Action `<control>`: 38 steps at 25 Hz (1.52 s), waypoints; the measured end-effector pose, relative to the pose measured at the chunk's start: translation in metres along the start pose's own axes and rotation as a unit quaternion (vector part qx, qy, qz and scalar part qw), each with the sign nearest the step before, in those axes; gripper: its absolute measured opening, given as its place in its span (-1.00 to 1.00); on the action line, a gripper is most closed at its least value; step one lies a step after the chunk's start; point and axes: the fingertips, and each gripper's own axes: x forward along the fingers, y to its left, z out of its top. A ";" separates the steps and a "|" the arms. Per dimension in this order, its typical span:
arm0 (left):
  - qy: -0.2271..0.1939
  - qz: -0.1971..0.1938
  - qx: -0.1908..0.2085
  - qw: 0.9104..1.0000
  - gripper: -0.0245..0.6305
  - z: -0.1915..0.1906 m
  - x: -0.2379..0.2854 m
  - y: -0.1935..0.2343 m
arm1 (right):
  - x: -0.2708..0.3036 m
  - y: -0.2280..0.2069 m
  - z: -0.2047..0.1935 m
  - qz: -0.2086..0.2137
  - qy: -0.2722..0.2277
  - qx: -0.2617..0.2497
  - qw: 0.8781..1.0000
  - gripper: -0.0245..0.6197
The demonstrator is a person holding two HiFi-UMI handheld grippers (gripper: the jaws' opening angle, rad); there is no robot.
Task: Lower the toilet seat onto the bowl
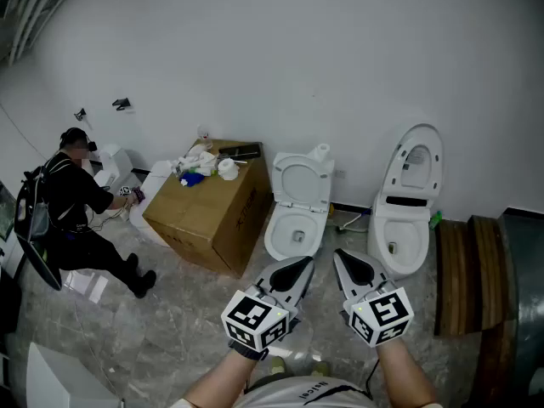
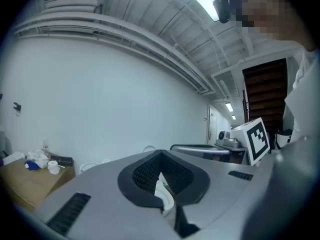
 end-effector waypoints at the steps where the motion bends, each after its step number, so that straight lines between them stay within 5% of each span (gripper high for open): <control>1: 0.000 0.001 0.000 1.000 -0.90 0.000 0.002 -0.001 | -0.001 -0.002 0.001 0.000 0.000 -0.001 1.000 -0.88; 26: -0.007 0.024 0.011 1.000 -0.90 0.004 0.010 -0.013 | -0.035 -0.027 0.012 0.031 -0.051 0.049 0.997 -0.88; 38: 0.006 0.042 0.010 0.999 -0.90 -0.012 0.017 -0.010 | -0.026 -0.031 -0.009 0.040 -0.033 0.062 0.997 -0.88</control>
